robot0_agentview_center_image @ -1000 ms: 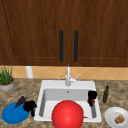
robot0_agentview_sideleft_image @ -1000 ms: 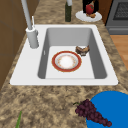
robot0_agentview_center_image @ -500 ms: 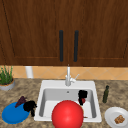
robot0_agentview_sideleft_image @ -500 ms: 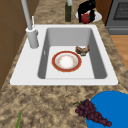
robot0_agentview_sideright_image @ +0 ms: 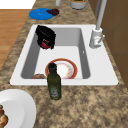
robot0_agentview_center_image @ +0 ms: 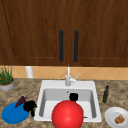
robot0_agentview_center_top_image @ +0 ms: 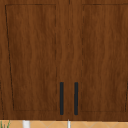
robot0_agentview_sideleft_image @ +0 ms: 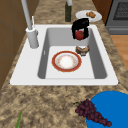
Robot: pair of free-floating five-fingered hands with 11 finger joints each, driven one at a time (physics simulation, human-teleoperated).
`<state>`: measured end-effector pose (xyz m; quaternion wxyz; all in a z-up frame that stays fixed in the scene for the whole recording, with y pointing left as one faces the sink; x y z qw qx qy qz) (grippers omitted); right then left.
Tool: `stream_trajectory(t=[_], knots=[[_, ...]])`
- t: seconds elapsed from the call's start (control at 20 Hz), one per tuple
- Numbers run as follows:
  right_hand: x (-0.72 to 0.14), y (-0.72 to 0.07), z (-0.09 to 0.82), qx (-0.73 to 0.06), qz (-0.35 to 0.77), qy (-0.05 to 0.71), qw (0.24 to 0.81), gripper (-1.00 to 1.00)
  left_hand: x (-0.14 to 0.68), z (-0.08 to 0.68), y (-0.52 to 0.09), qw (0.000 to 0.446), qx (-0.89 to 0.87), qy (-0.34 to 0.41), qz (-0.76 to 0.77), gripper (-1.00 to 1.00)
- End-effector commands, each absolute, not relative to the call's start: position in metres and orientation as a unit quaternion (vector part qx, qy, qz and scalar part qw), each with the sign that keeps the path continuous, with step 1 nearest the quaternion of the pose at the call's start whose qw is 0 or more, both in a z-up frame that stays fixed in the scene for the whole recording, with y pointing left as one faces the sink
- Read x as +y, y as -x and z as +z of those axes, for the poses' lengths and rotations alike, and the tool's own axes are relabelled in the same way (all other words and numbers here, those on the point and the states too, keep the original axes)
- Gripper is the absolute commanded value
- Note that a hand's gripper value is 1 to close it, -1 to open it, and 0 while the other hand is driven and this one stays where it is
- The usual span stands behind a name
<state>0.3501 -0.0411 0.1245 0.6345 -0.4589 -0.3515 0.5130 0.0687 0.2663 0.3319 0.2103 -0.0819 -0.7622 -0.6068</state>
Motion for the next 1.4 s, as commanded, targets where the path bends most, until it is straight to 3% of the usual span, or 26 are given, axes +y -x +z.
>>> stream_trajectory(t=[0.0, 0.5, 1.35], knots=[[-0.018, -0.366, 0.094, -0.349, 0.515, 0.463, 0.632, 1.00, 0.266, 0.332, -0.069, 0.210, -0.762, 0.082, -0.607, 0.00], [-0.032, -0.414, 0.012, -0.385, 0.534, 0.450, 0.603, 1.00, 0.266, 0.332, -0.069, 0.210, -0.762, 0.082, -0.607, 0.00], [-0.035, -0.514, -0.123, -0.377, 0.535, 0.431, 0.621, 1.00, 0.266, 0.332, -0.069, 0.210, -0.762, 0.082, -0.607, 0.00]])
